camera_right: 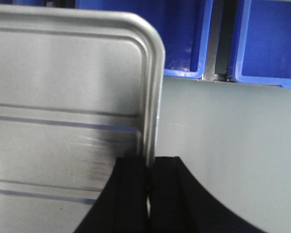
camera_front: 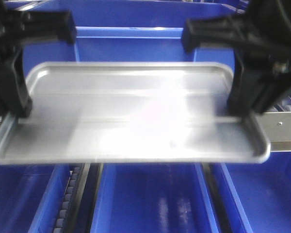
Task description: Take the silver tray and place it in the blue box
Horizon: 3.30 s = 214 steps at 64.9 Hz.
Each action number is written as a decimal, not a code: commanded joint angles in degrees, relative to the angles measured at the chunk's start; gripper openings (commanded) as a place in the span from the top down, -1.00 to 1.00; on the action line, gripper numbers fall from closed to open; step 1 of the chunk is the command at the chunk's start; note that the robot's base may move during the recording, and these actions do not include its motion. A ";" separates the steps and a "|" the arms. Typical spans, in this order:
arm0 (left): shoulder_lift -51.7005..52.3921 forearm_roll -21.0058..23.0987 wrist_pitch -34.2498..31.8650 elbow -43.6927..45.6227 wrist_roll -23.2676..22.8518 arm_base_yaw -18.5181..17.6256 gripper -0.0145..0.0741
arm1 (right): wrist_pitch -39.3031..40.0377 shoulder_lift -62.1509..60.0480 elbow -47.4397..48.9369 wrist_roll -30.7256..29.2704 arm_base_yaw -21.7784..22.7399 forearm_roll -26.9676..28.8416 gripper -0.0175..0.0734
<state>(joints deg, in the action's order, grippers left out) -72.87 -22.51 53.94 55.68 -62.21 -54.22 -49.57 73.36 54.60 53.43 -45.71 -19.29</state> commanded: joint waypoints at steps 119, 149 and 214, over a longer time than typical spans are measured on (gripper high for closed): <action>-29.64 15.01 -23.51 46.78 41.46 31.71 0.12 | 13.80 31.26 53.46 -25.46 24.31 6.22 -0.31; -30.07 15.55 -25.93 47.18 41.46 31.28 0.69 | 15.57 30.95 53.46 -25.46 25.14 6.02 0.49; 30.58 9.18 -60.56 -23.21 41.46 31.28 0.68 | 55.79 -18.72 -14.45 -30.41 21.67 -0.75 0.50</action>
<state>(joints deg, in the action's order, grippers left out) -48.04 -12.72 -1.58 34.73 -20.73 -23.04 0.70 60.56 42.52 23.69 -24.15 -18.83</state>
